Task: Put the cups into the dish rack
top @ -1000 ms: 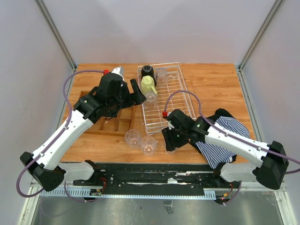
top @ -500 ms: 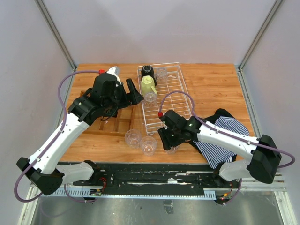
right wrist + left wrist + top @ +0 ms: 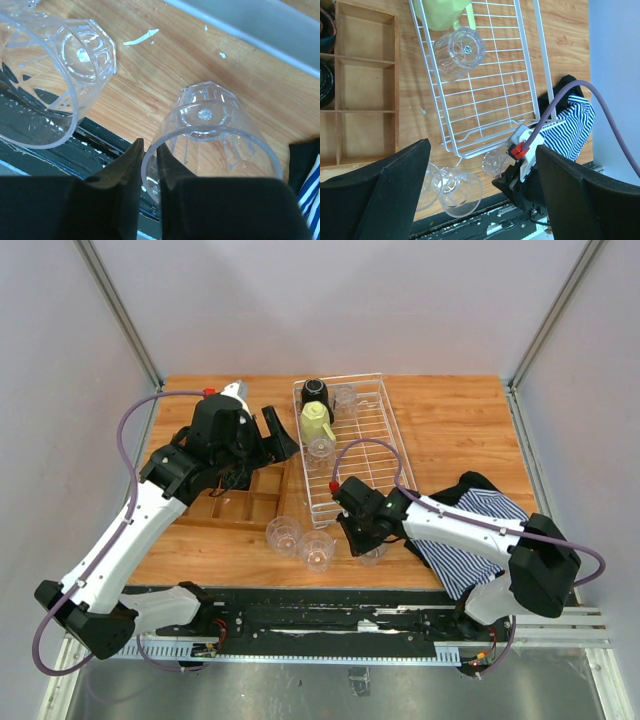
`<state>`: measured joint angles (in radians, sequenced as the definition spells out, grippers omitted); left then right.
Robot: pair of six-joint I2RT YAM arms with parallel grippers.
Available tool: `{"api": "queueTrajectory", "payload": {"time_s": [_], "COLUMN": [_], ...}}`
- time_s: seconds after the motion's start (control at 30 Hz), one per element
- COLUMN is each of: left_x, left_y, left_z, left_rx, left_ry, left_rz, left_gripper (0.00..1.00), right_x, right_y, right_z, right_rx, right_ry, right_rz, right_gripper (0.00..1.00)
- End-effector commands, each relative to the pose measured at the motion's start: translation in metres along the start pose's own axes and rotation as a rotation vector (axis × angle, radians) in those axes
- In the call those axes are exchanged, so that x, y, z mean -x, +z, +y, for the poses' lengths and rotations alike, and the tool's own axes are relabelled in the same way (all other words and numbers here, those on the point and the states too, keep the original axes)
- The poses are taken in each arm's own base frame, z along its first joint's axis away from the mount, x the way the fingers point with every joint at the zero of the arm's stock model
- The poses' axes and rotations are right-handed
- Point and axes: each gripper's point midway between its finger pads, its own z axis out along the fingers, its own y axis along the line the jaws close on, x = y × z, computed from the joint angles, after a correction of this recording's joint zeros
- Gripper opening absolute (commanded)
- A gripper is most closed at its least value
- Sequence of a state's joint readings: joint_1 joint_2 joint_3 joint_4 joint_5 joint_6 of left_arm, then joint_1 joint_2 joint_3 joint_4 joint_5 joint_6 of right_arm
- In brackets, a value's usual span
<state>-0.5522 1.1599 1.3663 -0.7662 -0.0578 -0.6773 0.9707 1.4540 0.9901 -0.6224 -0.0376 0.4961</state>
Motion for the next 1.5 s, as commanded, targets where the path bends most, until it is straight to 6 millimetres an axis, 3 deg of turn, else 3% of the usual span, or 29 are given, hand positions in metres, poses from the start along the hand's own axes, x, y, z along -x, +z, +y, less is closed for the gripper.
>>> {"api": "queueTrajectory", "payload": {"time_s": [0.0,0.1,0.17,0.33,0.47,0.6,0.7,0.83,1.13,1.47], "left_x": [0.003,-0.002,-0.008,-0.021,-0.030,-0.038,-0.044,-0.039,-0.020,-0.022], "left_y": [-0.008,-0.004,-0.001,0.009,0.018,0.022,0.021,0.009,-0.005,-0.001], "left_z": [-0.001,-0.005,-0.011,-0.025,-0.037,-0.053,-0.068,-0.085,-0.094,-0.090], "left_rx": [-0.024,-0.052,-0.089,-0.195,-0.289,-0.399,-0.494,-0.621,-0.714,-0.635], "left_ry": [-0.001,-0.006,-0.011,-0.073,-0.151,-0.256,-0.382,-0.580,-0.834,-0.853], "left_rz": [-0.004,0.020,0.043,0.095,0.144,0.201,0.251,0.275,0.272,0.288], "left_gripper": [0.91,0.92,0.93,0.97,0.97,0.97,0.97,0.97,0.97,0.97], "right_x": [0.004,-0.001,-0.002,0.008,0.041,0.086,0.110,0.130,0.157,0.180], "right_y": [-0.006,-0.018,-0.033,-0.093,-0.151,-0.208,-0.237,-0.250,-0.254,-0.267], "right_z": [-0.002,-0.006,-0.006,0.000,0.008,0.019,0.021,0.023,0.029,0.034], "right_rx": [-0.032,-0.038,-0.036,0.013,0.071,0.217,0.346,0.475,0.628,0.679], "right_ry": [-0.006,-0.002,0.002,0.018,0.024,0.049,0.064,0.050,0.069,0.061], "right_rz": [-0.026,-0.026,-0.033,-0.113,-0.309,-0.570,-0.710,-0.802,-0.929,-1.026], "right_gripper": [0.09,0.01,0.01,0.01,0.01,0.01,0.01,0.01,0.01,0.01]}}
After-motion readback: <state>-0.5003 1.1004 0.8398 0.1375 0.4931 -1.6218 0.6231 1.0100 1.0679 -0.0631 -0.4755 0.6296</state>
